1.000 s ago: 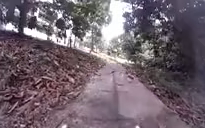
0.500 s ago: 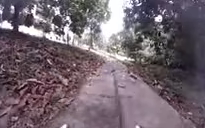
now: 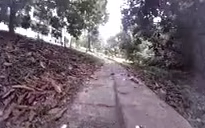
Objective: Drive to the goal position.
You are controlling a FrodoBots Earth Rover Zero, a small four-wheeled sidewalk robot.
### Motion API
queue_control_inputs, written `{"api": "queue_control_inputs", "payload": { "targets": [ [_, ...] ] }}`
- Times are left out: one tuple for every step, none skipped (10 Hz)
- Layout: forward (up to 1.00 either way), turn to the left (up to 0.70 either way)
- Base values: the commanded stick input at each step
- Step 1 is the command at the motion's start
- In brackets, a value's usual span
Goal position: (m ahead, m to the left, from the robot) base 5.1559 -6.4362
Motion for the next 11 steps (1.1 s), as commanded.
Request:
{"api": "queue_control_inputs", "payload": {
  "targets": [
    [0.70,-0.06],
    [0.70,-0.02],
    [0.70,-0.01],
    [0.70,-0.01],
    [0.70,-0.01],
    [0.70,0.00],
    [0.70,0.00],
    [0.70,0.00],
    [0.70,0.00],
    [0.70,0.00],
    [0.70,0.00]
  ]
}}
